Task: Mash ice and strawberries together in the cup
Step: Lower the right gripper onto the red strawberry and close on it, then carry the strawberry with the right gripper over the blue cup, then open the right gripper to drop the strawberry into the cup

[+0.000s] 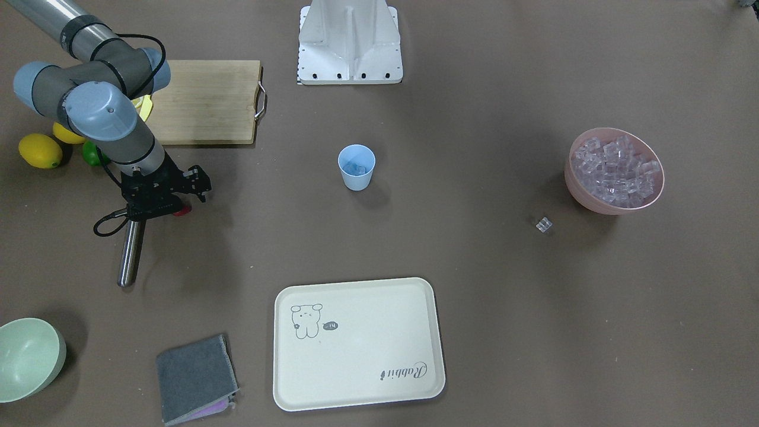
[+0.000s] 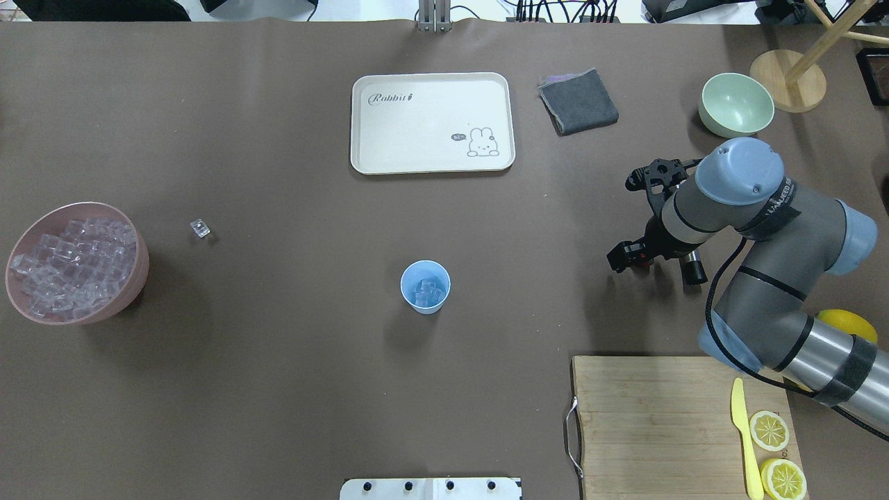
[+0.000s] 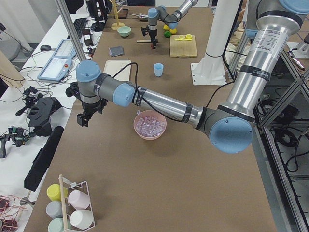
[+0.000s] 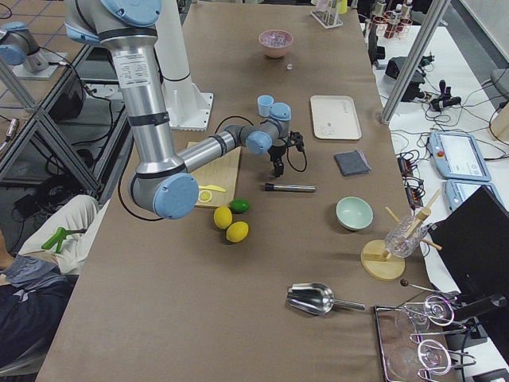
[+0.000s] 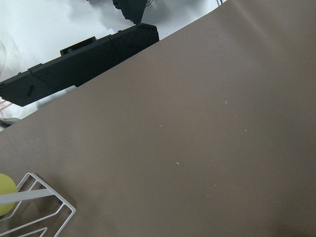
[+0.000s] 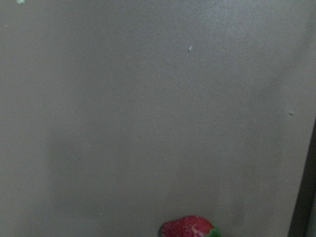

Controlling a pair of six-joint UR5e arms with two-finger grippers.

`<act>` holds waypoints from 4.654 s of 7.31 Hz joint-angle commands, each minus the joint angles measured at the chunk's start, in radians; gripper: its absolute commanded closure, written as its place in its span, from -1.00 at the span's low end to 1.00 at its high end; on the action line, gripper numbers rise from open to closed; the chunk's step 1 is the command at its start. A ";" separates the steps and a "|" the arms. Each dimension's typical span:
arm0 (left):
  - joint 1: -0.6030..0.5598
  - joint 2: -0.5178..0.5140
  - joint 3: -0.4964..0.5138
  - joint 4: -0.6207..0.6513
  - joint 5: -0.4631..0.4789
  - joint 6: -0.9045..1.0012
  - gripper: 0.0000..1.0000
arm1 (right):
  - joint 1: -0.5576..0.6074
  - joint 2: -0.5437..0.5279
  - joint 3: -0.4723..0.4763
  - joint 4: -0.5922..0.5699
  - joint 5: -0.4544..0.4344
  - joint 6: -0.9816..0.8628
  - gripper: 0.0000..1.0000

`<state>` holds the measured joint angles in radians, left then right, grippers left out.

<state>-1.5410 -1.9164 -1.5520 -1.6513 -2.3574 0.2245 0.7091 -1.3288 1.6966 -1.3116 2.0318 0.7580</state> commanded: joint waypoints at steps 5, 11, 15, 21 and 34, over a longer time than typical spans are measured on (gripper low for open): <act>-0.001 0.091 -0.063 -0.044 0.000 -0.001 -0.93 | 0.000 -0.001 0.000 0.000 -0.016 -0.009 1.00; 0.002 0.097 -0.062 -0.045 -0.008 -0.001 -0.93 | 0.041 0.100 0.110 0.003 -0.042 0.038 1.00; 0.012 0.097 -0.048 -0.044 -0.010 -0.008 -0.93 | -0.005 0.249 0.109 0.003 -0.091 0.061 1.00; 0.025 0.088 -0.036 -0.047 -0.011 -0.010 -0.93 | -0.226 0.364 0.107 0.015 -0.292 0.095 1.00; 0.025 0.099 -0.016 -0.050 -0.011 -0.007 -0.93 | -0.315 0.365 0.089 0.017 -0.354 0.078 -0.99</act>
<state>-1.5156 -1.8176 -1.5689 -1.7006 -2.3685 0.2177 0.3857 -0.9649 1.7790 -1.2959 1.6769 0.8372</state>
